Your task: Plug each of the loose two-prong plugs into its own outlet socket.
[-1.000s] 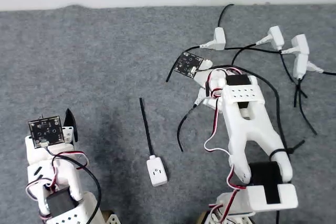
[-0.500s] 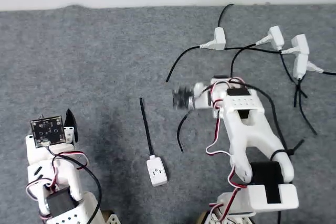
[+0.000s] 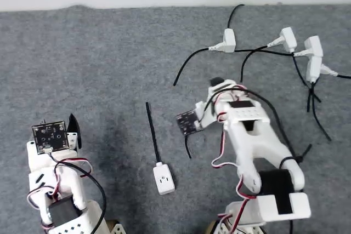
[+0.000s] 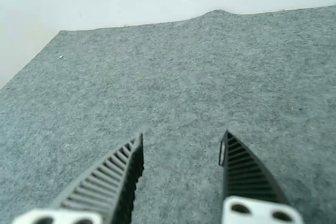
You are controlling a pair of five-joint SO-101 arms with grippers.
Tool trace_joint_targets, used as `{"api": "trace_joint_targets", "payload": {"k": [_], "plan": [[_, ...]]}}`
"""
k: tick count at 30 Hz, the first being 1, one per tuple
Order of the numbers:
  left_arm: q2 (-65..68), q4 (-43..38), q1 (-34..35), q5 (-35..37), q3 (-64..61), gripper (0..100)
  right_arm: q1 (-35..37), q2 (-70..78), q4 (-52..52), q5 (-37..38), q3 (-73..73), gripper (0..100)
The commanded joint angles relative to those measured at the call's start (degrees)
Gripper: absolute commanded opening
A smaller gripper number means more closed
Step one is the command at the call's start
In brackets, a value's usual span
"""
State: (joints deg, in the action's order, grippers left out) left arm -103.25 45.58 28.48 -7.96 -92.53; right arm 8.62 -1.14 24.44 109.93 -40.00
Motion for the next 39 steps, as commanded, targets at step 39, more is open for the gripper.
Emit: {"api": "trace_joint_targets", "payload": {"k": [39], "plan": [[-0.62,-2.81,-0.44,-0.53,-0.48,23,4.35,13.93,7.16,-3.60,8.18,25.9]]}}
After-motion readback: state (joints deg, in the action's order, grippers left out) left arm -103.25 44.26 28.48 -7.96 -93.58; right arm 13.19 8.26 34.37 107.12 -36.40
